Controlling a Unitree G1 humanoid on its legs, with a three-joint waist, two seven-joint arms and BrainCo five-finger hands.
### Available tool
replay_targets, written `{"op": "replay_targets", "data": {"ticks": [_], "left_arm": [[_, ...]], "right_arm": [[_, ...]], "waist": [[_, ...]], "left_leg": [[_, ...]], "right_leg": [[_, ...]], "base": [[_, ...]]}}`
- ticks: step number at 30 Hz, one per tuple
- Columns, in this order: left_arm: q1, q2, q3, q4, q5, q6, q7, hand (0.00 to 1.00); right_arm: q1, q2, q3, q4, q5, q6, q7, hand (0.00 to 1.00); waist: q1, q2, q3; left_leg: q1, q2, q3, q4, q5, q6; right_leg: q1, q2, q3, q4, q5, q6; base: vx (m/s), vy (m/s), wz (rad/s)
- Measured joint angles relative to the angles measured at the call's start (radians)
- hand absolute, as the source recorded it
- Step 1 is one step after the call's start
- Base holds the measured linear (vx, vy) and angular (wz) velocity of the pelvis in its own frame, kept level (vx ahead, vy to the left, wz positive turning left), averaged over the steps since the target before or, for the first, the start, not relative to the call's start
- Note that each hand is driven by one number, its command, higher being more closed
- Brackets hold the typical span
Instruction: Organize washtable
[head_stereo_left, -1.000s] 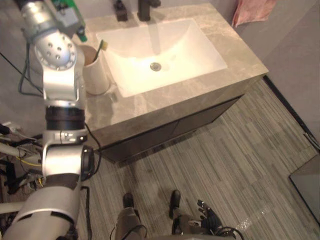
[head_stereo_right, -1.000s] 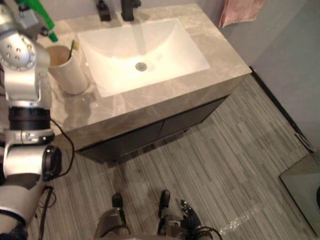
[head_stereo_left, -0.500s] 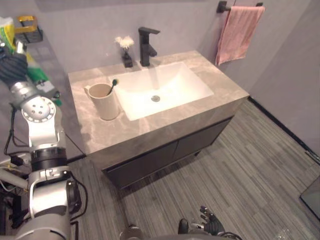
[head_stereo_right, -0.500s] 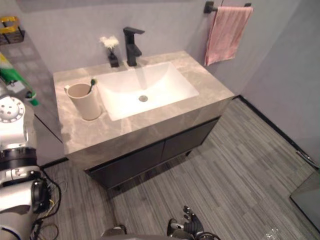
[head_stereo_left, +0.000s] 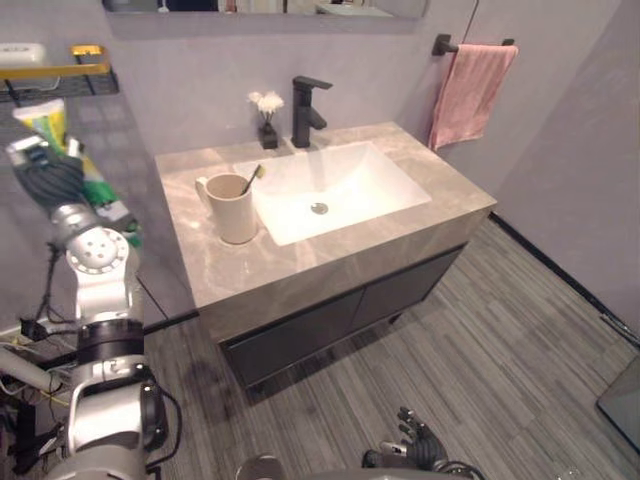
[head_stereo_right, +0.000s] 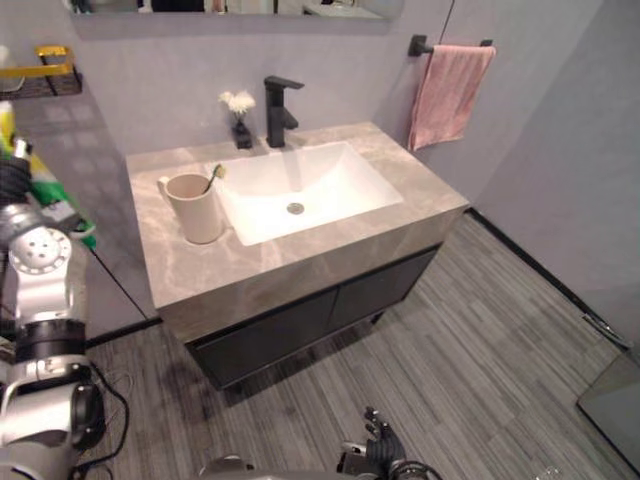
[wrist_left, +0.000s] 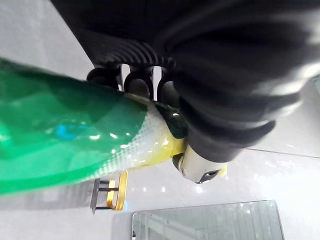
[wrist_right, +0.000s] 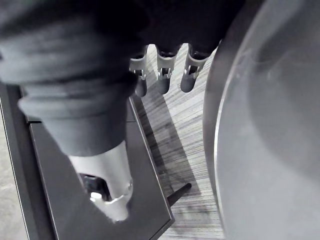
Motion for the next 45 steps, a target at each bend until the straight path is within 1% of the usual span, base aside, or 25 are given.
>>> {"op": "replay_targets", "data": {"ticks": [3, 5, 6, 7, 8, 9, 10, 11, 15, 16, 17, 20, 22, 24, 25, 28, 31, 33, 35, 37, 38, 39, 42, 43, 45], "left_arm": [[0.003, -0.051, -0.06, -0.011, 0.001, 0.007, -0.011, 1.0], [0.005, -0.098, -0.116, -0.036, 0.003, 0.016, -0.023, 1.0], [0.005, -0.108, -0.135, -0.045, 0.003, 0.016, -0.03, 1.0], [0.005, -0.112, -0.14, -0.048, 0.005, 0.016, -0.032, 1.0], [0.006, -0.114, -0.135, -0.051, 0.005, 0.016, -0.031, 1.0], [0.007, -0.114, -0.132, -0.051, 0.005, 0.016, -0.03, 1.0], [0.01, -0.11, -0.125, -0.05, 0.005, 0.015, -0.029, 1.0], [0.014, -0.108, -0.128, -0.04, 0.005, 0.016, -0.031, 1.0], [0.013, -0.096, -0.13, 0.023, 0.005, 0.016, -0.03, 1.0], [0.013, -0.088, -0.13, 0.044, 0.005, 0.016, -0.029, 1.0], [0.013, -0.084, -0.13, 0.047, 0.005, 0.016, -0.028, 1.0], [0.013, -0.054, -0.127, 0.051, 0.005, 0.016, -0.019, 1.0], [0.012, -0.036, -0.123, 0.069, 0.004, 0.016, -0.009, 1.0], [0.002, -0.026, -0.102, 0.076, 0.002, 0.016, -0.007, 1.0], [-0.02, -0.025, -0.088, 0.08, 0.001, 0.016, -0.003, 1.0], [-0.05, -0.008, -0.088, 0.081, -0.001, 0.015, -0.004, 1.0], [-0.058, 0.016, -0.059, 0.082, -0.013, 0.011, 0.001, 1.0], [-0.063, 0.039, -0.041, 0.082, -0.023, -0.001, 0.017, 1.0], [-0.079, 0.042, -0.037, 0.082, -0.033, -0.013, 0.017, 1.0], [-0.098, 0.042, -0.038, 0.082, -0.037, -0.024, 0.014, 1.0], [-0.107, 0.042, -0.038, 0.082, -0.037, -0.026, 0.013, 1.0], [-0.118, 0.045, -0.038, 0.081, -0.037, -0.036, 0.013, 1.0], [-0.12, 0.063, -0.023, 0.081, -0.04, -0.048, 0.014, 1.0], [-0.12, 0.064, -0.008, 0.081, -0.053, -0.051, 0.016, 1.0], [-0.118, 0.069, 0.011, 0.081, -0.077, -0.052, 0.017, 1.0]], "right_arm": [[-0.001, 0.0, -0.006, -0.001, 0.014, 0.004, -0.003, 0.0], [0.001, 0.002, -0.015, -0.009, 0.014, 0.008, -0.006, 0.0], [0.004, 0.001, -0.017, -0.007, 0.012, 0.013, -0.013, 0.0], [0.006, 0.0, -0.021, -0.004, 0.012, 0.019, -0.018, 0.0], [0.011, -0.001, -0.032, 0.007, 0.012, 0.026, -0.024, 0.0], [0.012, -0.001, -0.036, 0.012, 0.012, 0.028, -0.025, 0.0], [0.011, -0.002, -0.044, 0.02, 0.013, 0.03, -0.024, 0.0], [0.011, -0.002, -0.057, 0.019, 0.015, 0.024, -0.016, 0.0], [-0.007, -0.002, -0.066, 0.054, 0.014, 0.024, -0.018, 0.0], [-0.008, -0.006, -0.066, 0.072, 0.013, 0.024, -0.019, 0.0], [-0.009, -0.01, -0.065, 0.082, 0.013, 0.025, -0.018, 0.0], [-0.01, -0.059, -0.063, 0.151, 0.0, 0.029, -0.024, 0.0], [-0.008, -0.08, -0.069, 0.21, -0.017, 0.046, -0.036, 0.0], [0.002, -0.084, -0.065, 0.236, -0.028, 0.057, -0.041, 0.0], [0.003, -0.088, -0.063, 0.249, -0.029, 0.063, -0.046, 0.0], [0.003, -0.091, -0.059, 0.251, -0.028, 0.066, -0.05, 0.0], [0.002, -0.1, -0.039, 0.259, -0.026, 0.064, -0.066, 0.0], [-0.004, -0.106, -0.04, 0.273, -0.026, 0.063, -0.067, 0.0], [-0.009, -0.126, -0.066, 0.28, -0.026, 0.059, -0.074, 0.0], [-0.01, -0.143, -0.071, 0.28, -0.025, 0.059, -0.087, 0.0], [-0.01, -0.145, -0.071, 0.28, -0.025, 0.059, -0.087, 0.0], [-0.01, -0.144, -0.07, 0.28, -0.026, 0.061, -0.087, 0.0], [-0.009, -0.129, -0.07, 0.281, -0.026, 0.065, -0.087, 0.0], [-0.009, -0.123, -0.068, 0.286, -0.027, 0.069, -0.087, 0.0], [-0.009, -0.114, -0.066, 0.287, -0.027, 0.073, -0.087, 0.0]], "waist": [[-0.005, 0.004, 0.002], [-0.011, 0.011, 0.007], [-0.014, 0.012, 0.006], [-0.013, 0.011, 0.006], [-0.012, 0.011, -0.003], [-0.012, 0.014, -0.011], [-0.012, 0.015, -0.027], [-0.013, 0.024, -0.035], [-0.036, 0.029, -0.042], [-0.038, 0.036, -0.048], [-0.034, 0.033, -0.053], [-0.032, 0.033, -0.054], [-0.03, 0.04, -0.054], [-0.028, 0.046, -0.058], [-0.018, 0.048, -0.059], [-0.005, 0.049, -0.056], [-0.003, 0.053, -0.048], [-0.003, 0.061, -0.044], [-0.008, 0.111, -0.034], [-0.016, 0.139, -0.035], [-0.018, 0.147, -0.037], [-0.02, 0.149, -0.039], [-0.014, 0.133, -0.032], [-0.013, 0.124, -0.034], [-0.01, 0.109, -0.034]], "left_leg": [[0.042, -0.013, -0.033, -0.037, 0.008, -0.003], [0.093, -0.014, -0.061, -0.078, 0.021, -0.016], [0.109, -0.017, -0.069, -0.093, 0.024, -0.027], [0.113, -0.02, -0.071, -0.104, 0.026, -0.029], [0.128, -0.029, -0.071, -0.128, 0.028, -0.034], [0.127, -0.03, -0.07, -0.132, 0.029, -0.036], [0.123, -0.029, -0.071, -0.136, 0.035, -0.042], [0.125, -0.022, -0.081, -0.149, 0.045, -0.05], [0.173, 0.001, -0.114, -0.185, 0.065, -0.079], [0.177, 0.01, -0.119, -0.192, 0.069, -0.084], [0.176, 0.014, -0.122, -0.191, 0.069, -0.085], [0.162, 0.03, -0.128, -0.146, 0.069, -0.086], [0.162, 0.039, -0.127, -0.115, 0.069, -0.086], [0.162, 0.043, -0.124, -0.128, 0.074, -0.094], [0.164, 0.041, -0.121, -0.15, 0.096, -0.103], [0.162, 0.036, -0.118, -0.17, 0.153, -0.111], [0.177, 0.035, -0.116, -0.178, 0.203, -0.126], [0.228, 0.046, -0.089, -0.249, 0.229, -0.127], [0.271, 0.056, -0.072, -0.348, 0.234, -0.123], [0.282, 0.056, -0.061, -0.411, 0.238, -0.118], [0.284, 0.056, -0.061, -0.424, 0.238, -0.118], [0.287, 0.05, -0.058, -0.437, 0.243, -0.115], [0.283, 0.039, -0.029, -0.44, 0.243, -0.107], [0.283, 0.037, -0.02, -0.449, 0.245, -0.103], [0.282, 0.034, -0.015, -0.453, 0.247, -0.1]], "right_leg": [[0.015, -0.014, -0.003, 0.06, -0.015, 0.015], [0.033, -0.014, -0.008, 0.115, -0.022, 0.011], [0.052, -0.014, -0.014, 0.105, -0.037, 0.01], [0.072, -0.016, -0.019, 0.089, -0.05, 0.015], [0.107, -0.016, -0.028, 0.03, -0.091, 0.024], [0.117, -0.015, -0.028, 0.007, -0.1, 0.03], [0.145, -0.015, -0.036, -0.055, -0.117, 0.052], [0.153, -0.005, -0.049, -0.066, -0.121, 0.051], [0.205, 0.03, -0.083, -0.081, -0.134, 0.027], [0.22, 0.041, -0.086, -0.105, -0.135, 0.026], [0.224, 0.047, -0.087, -0.114, -0.136, 0.025], [0.26, 0.071, -0.104, -0.15, -0.136, 0.024], [0.292, 0.073, -0.109, -0.177, -0.132, 0.019], [0.309, 0.077, -0.116, -0.203, -0.131, 0.016], [0.308, 0.074, -0.123, -0.213, -0.129, 0.015], [0.308, 0.068, -0.131, -0.235, -0.108, 0.004], [0.331, 0.07, -0.129, -0.257, -0.091, -0.009], [0.336, 0.082, -0.113, -0.258, -0.083, -0.015], [0.319, 0.099, -0.111, -0.255, -0.078, -0.021], [0.298, 0.11, -0.11, -0.254, -0.064, -0.018], [0.292, 0.111, -0.109, -0.252, -0.06, -0.016], [0.287, 0.107, -0.103, -0.254, -0.051, -0.01], [0.287, 0.101, -0.075, -0.283, -0.023, 0.003], [0.287, 0.101, -0.069, -0.299, -0.015, 0.011], [0.286, 0.101, -0.062, -0.309, -0.006, 0.007]], "base": [[0.11, -0.09, 0.26], [0.13, -0.121, 0.4], [0.12, -0.106, 0.31], [0.13, -0.144, 0.19], [0.07, -0.103, 0.08], [0.17, -0.161, 0.04], [0.14, -0.109, 0.07], [0.19, -0.161, 0.14], [0.15, -0.123, 0.19], [0.13, -0.117, 0.09], [0.12, -0.108, 0.03], [0.09, -0.086, 0.12], [0.05, -0.045, 0.07], [0.02, -0.028, 0.08], [-0.02, -0.05, 0.11], [-0.03, -0.058, 0.1], [-0.06, -0.052, -0.06], [-0.06, -0.041, -0.22], [-0.1, 0.004, -0.1], [-0.1, 0.058, -0.02], [-0.12, 0.093, -0.05], [-0.14, 0.091, -0.11], [-0.15, 0.08, -0.2], [-0.16, 0.064, -0.19], [-0.1, 0.031, -0.09]]}}
